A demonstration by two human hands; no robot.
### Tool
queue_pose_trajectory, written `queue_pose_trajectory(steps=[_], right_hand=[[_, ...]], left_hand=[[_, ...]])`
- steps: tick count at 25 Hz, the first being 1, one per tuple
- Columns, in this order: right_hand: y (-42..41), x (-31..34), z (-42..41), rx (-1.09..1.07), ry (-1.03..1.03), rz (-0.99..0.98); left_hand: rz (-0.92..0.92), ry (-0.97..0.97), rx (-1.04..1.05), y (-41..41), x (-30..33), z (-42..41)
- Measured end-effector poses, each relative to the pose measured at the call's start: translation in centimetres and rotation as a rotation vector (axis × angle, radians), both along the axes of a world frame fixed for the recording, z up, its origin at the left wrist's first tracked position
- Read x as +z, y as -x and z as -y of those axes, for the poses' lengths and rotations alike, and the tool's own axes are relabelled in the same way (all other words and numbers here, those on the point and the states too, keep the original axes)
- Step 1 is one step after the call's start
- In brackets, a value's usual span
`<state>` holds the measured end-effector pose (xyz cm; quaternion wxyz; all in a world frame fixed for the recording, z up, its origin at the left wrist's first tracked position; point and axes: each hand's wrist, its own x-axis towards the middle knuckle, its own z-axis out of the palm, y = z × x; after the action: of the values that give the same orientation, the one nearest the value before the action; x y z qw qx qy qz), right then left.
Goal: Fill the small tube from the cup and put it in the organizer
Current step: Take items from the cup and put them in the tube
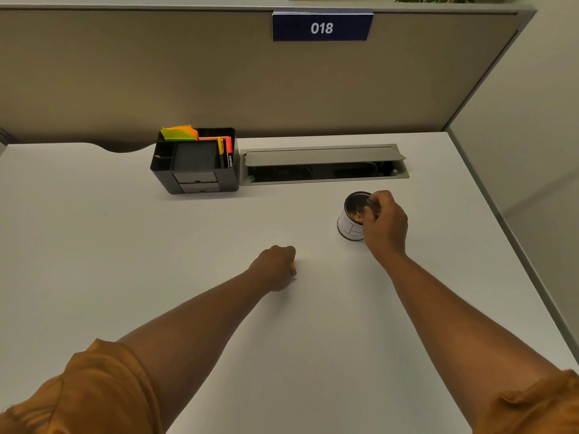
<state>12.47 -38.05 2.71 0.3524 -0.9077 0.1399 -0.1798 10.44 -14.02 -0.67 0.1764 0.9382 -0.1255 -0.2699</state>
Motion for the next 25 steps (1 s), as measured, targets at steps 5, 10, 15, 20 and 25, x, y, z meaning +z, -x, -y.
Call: queue_pose_trajectory(steps=[5,10,15,20,25], right_hand=[[0.2,0.1,0.0,-0.014,0.000,0.003],[0.5,0.4,-0.2,-0.052,-0.031,0.025],[0.6,0.7,-0.2,-0.017,-0.058,0.049],[0.6,0.2,-0.2,-0.007,-0.022,0.074],[1.2,0.6,-0.3,-0.081,-0.181,0.095]], left_hand=[[0.014,0.000,-0.009,0.2,0.0,-0.1],[0.030,0.011,-0.012,0.3,-0.2,-0.2],[0.024,0.000,-0.013,0.4,0.0,-0.1],[0.010,0.041,0.017,0.4,-0.2,-0.4],[0.013,0.220,0.187,0.8,-0.6,-0.9]])
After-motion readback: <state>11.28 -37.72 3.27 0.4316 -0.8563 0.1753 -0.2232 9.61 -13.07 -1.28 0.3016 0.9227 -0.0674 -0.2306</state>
